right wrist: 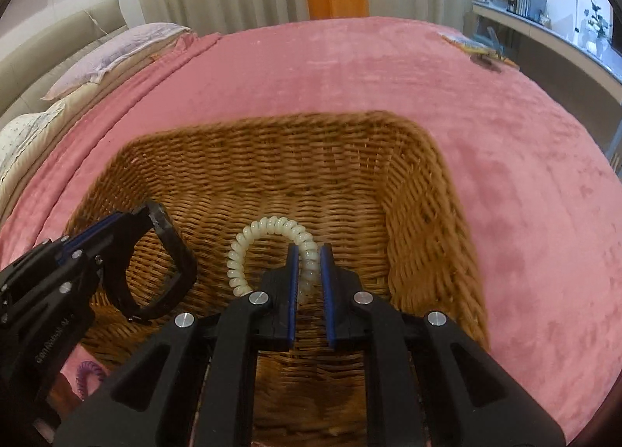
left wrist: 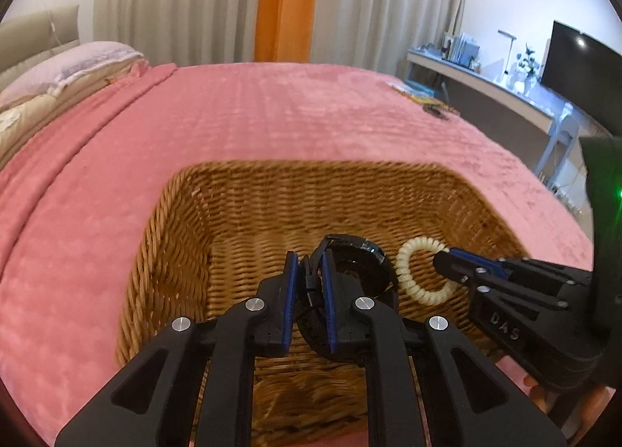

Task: Organize jewelry
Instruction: 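Carry watch and hair tie into the basket and open both tools, then grasp the blue clip with the left tool while the right tool grasps the clear coil bracelet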

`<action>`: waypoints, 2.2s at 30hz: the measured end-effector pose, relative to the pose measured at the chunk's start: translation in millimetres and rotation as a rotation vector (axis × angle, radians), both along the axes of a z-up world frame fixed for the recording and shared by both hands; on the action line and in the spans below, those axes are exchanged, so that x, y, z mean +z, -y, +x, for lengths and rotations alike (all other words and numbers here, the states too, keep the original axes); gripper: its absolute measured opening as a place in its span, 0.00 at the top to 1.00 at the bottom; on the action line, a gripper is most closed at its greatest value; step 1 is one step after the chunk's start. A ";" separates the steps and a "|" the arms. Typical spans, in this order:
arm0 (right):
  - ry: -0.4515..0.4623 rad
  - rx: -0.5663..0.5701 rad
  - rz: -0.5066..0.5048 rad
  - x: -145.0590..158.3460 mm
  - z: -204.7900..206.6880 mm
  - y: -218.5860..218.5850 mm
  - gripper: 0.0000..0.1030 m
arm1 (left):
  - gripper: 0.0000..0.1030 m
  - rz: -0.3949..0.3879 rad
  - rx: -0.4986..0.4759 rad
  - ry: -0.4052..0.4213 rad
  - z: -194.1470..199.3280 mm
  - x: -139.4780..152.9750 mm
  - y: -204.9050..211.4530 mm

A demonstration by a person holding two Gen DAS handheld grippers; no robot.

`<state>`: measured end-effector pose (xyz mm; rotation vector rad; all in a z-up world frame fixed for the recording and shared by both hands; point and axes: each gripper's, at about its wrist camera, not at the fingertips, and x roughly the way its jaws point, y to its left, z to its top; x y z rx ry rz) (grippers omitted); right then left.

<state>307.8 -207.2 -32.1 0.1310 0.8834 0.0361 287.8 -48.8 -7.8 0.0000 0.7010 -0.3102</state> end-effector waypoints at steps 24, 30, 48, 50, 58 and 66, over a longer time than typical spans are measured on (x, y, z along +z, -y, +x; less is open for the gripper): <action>0.218 0.082 -0.021 59.5 -197.5 -21.7 0.72 | 0.38 -0.206 0.028 0.153 -188.3 68.6 -91.7; 0.145 0.133 0.024 23.8 -235.5 -38.6 0.72 | 0.39 -0.226 0.059 0.058 -199.1 28.0 -107.4; 0.090 0.257 -0.062 -5.3 -249.5 -79.2 0.72 | 0.42 -0.199 0.054 -0.155 -171.8 -46.2 -101.8; 0.079 0.259 -0.086 -8.4 -246.2 -84.4 0.72 | 0.44 -0.168 0.057 -0.156 -171.4 -46.9 -97.1; 0.076 0.235 -0.088 -10.8 -242.9 -81.0 0.90 | 0.89 -0.061 0.062 -0.151 -172.3 -49.4 -84.9; 0.097 0.041 0.150 -2.9 -244.5 -15.2 0.92 | 0.90 -0.055 0.045 -0.131 -175.3 -46.8 -81.0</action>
